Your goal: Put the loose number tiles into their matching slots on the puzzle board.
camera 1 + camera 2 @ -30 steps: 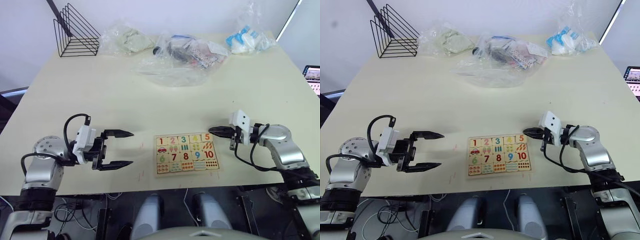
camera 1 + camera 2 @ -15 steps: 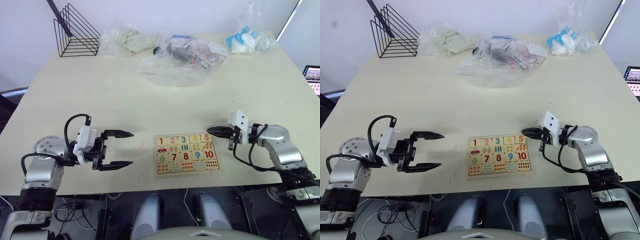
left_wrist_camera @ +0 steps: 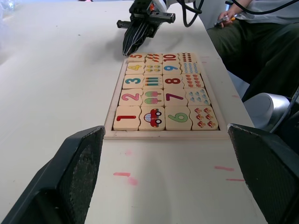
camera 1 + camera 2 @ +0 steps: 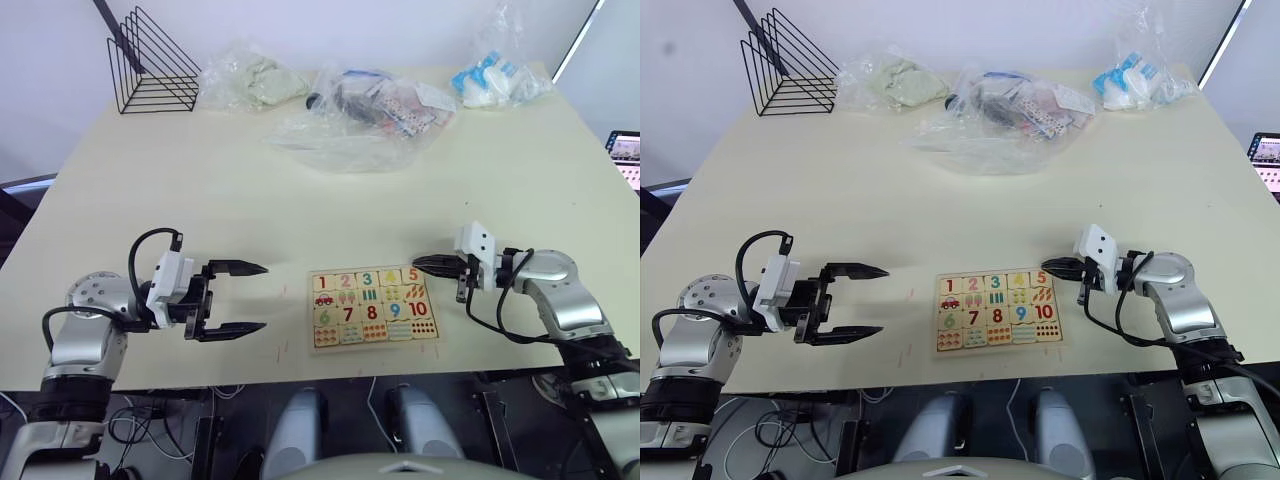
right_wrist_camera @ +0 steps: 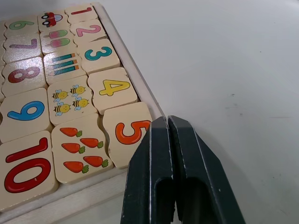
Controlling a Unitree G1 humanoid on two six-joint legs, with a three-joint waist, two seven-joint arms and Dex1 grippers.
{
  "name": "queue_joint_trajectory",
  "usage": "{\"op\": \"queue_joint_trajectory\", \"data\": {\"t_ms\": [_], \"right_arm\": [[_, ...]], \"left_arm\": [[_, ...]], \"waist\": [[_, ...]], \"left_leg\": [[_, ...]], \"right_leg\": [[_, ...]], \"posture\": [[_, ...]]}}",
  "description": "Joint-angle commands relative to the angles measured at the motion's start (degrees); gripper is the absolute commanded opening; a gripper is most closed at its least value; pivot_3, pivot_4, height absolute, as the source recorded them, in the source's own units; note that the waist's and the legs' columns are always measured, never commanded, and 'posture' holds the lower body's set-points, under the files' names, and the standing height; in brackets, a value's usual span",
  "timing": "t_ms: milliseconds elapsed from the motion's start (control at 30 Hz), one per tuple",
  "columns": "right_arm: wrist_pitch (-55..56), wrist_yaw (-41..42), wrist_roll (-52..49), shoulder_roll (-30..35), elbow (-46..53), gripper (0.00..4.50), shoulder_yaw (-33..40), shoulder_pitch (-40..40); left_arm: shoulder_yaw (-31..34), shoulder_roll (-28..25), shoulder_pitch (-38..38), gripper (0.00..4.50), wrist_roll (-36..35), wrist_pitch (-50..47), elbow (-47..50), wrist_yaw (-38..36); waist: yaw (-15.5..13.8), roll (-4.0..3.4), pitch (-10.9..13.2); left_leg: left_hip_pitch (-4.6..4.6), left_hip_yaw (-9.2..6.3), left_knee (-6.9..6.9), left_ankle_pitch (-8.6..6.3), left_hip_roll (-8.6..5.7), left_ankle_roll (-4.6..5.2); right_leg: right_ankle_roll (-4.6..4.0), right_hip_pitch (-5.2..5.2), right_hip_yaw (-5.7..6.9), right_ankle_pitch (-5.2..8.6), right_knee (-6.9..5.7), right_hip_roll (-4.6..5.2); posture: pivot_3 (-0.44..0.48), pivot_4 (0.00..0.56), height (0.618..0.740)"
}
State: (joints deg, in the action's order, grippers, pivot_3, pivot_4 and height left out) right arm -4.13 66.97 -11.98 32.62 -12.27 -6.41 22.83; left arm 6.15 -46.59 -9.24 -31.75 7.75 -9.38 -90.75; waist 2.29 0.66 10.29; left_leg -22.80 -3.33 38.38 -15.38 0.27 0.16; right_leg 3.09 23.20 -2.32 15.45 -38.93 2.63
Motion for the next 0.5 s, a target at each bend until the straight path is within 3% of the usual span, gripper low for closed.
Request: {"op": "queue_joint_trajectory", "data": {"t_ms": [33, 500], "right_arm": [[1.13, 0.24, -0.35, 0.15, 1.25, 0.07, 0.09, 0.23], [-0.82, 1.12, 1.12, 1.4, 3.22, 0.07, -2.58, 1.38]], "left_arm": [[0.97, -0.17, -0.34, 4.5, -0.62, 0.27, 0.57, -1.71], [0.86, -0.06, -0.46, 4.5, -0.54, 0.11, 0.75, -1.53]], "waist": [[0.0, 0.0, 0.0], [0.0, 0.0, 0.0]], "left_leg": [[0.0, 0.0, 0.0, 0.0, 0.0, 0.0], [0.01, 0.0, 0.0, 0.0, 0.0, 0.0]], "right_leg": [[0.0, 0.0, 0.0, 0.0, 0.0, 0.0], [0.0, 0.0, 0.0, 0.0, -0.01, 0.0]], "posture": [[0.0, 0.15, 0.74], [0.0, 0.15, 0.74]]}}
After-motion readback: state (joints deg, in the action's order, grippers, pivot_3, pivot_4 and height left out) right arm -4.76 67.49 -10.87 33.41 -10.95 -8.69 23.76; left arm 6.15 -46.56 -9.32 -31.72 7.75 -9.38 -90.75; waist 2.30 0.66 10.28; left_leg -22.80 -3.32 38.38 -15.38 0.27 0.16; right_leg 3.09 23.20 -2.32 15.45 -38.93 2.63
